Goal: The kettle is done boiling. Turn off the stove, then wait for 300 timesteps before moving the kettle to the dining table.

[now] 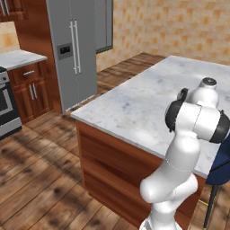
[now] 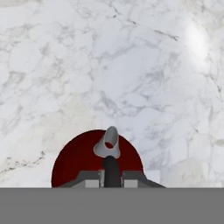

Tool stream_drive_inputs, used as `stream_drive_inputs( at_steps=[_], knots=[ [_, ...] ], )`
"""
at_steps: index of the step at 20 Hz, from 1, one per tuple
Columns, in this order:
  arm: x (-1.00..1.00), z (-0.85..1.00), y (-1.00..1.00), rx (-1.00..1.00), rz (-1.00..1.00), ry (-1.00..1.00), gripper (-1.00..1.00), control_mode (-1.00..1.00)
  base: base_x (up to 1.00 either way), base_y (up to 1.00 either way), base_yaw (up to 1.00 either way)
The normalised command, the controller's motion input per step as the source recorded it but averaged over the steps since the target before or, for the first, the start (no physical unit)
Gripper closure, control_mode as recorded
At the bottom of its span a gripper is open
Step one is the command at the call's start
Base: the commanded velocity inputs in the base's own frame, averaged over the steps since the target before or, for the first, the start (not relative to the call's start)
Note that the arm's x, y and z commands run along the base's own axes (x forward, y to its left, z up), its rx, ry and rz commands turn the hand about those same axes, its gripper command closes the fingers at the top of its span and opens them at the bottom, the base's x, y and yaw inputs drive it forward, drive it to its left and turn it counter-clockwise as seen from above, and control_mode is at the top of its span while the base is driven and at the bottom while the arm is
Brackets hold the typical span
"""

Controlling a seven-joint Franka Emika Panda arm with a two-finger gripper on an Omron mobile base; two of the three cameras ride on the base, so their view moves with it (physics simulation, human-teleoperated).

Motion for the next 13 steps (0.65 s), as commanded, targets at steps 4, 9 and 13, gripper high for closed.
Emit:
stream_drive_inputs(
  at_steps=[4, 9, 13],
  knots=[
    [0.19, -0.24, -0.18, 0.00, 0.03, 0.00, 1.00, -1.00, 0.00, 0.00, 0.00],
    [0.14, -0.25, -0.11, 0.00, 0.02, 0.01, 1.00, -1.00, 0.00, 0.00, 0.00],
    [0.06, -0.20, -0.01, 0.00, 0.00, 0.02, -1.00, -1.00, 0.00, 0.00, 0.00]
  ],
)
